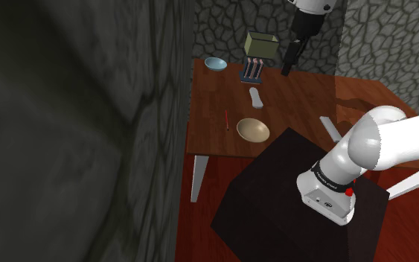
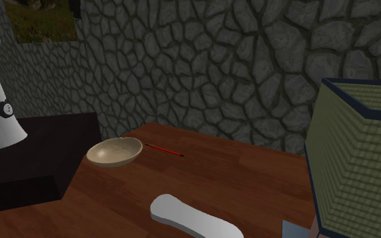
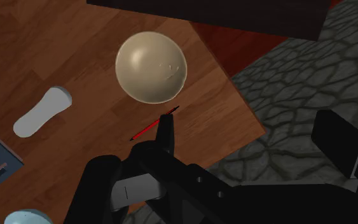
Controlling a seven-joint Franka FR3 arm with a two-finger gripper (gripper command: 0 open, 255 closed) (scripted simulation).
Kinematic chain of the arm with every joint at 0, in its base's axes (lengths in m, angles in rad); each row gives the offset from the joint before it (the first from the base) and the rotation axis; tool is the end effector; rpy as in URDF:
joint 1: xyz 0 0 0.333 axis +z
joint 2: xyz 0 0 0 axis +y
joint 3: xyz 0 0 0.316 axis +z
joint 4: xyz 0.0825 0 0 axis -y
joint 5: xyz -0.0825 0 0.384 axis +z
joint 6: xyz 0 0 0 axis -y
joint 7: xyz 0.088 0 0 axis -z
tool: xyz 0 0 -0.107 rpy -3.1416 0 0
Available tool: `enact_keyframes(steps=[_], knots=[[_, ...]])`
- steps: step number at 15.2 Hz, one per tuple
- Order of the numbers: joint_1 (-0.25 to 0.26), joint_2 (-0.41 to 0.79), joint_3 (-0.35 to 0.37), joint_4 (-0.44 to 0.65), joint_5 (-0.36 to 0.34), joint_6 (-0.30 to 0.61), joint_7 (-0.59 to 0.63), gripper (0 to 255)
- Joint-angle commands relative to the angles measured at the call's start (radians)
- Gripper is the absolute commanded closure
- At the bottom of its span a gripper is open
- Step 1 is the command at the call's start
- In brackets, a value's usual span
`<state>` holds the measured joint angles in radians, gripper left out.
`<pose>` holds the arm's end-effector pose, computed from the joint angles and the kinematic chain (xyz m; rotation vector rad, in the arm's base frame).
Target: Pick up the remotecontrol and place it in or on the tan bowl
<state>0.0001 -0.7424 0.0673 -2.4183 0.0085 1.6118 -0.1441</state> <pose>0.3180 0.0266 0.5503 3.0917 0.2973 -0.1039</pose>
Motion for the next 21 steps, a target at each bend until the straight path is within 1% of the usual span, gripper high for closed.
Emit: enact_keyframes(steps=[1,6,11,16,21], knots=[[0.0,0.0,0.0,0.0,0.0,0.0,0.0,0],[-0.05,0.122,-0.035,-0.029,-0.023,0.157,0.018,0],[-0.098,0.265,-0.072,-0.029,-0.042,0.306,0.037,0],[-0.14,0.423,-0.111,0.0,-0.052,0.441,0.054,0],[-0.177,0.589,-0.151,0.055,-0.049,0.559,0.064,0]])
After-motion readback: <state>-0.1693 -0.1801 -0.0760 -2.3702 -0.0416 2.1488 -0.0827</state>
